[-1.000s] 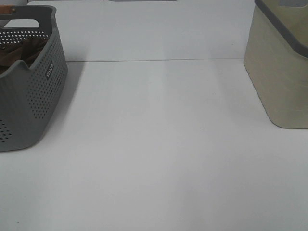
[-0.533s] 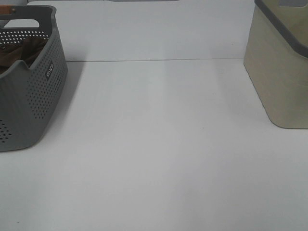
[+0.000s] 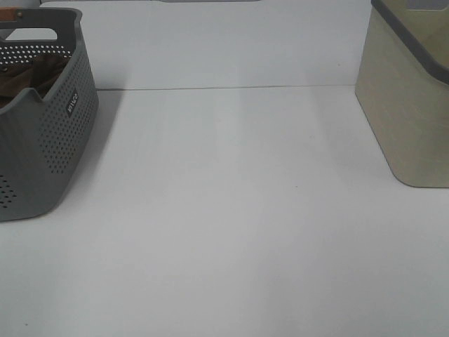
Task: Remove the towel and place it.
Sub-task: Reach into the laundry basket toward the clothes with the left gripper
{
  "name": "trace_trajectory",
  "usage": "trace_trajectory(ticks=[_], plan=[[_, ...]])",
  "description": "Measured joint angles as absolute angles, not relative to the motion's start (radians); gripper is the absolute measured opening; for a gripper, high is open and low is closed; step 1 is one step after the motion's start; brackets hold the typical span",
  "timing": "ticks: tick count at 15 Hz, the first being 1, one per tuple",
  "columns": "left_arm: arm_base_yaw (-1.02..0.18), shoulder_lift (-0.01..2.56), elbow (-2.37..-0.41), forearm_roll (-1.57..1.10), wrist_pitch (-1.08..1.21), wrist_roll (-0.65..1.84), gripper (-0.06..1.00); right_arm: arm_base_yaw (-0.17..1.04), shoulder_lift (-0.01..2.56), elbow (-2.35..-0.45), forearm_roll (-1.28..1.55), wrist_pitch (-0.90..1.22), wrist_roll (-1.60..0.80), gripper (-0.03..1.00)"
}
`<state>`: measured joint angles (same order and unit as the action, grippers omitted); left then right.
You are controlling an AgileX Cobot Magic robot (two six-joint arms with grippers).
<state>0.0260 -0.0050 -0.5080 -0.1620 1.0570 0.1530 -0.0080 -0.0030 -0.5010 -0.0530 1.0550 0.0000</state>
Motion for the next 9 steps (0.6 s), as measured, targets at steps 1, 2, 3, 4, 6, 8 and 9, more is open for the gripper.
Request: trace_trajectory(ticks=[1, 2, 3, 4, 6, 8, 9], plan=[[0.026, -0.005, -0.508, -0.162, 1.057, 0.153, 0.67, -0.008, -0.003, -0.501, -0.053, 1.055, 0.000, 0.70], [0.026, -0.005, -0.508, -0.162, 1.057, 0.153, 0.67, -0.008, -0.003, -0.501, -0.053, 1.055, 0.000, 0.70], [0.026, -0.005, -0.508, -0.162, 1.057, 0.153, 0.67, -0.008, -0.003, -0.501, -0.053, 1.055, 0.000, 0.70], [0.026, -0.005, -0.508, -0.162, 1.057, 0.153, 0.67, -0.008, -0.003, -0.501, -0.053, 1.055, 0.000, 0.70], [0.026, -0.005, -0.508, -0.162, 1.057, 0.153, 0.67, -0.008, -0.003, -0.501, -0.053, 1.055, 0.000, 0.70], [0.026, -0.005, -0.508, -0.162, 1.057, 0.153, 0.67, -0.008, -0.003, -0.501, -0.053, 1.055, 0.000, 0.70], [0.026, -0.005, -0.508, -0.162, 1.057, 0.153, 0.67, -0.008, -0.003, -0.501, -0.053, 1.055, 0.000, 0.70]])
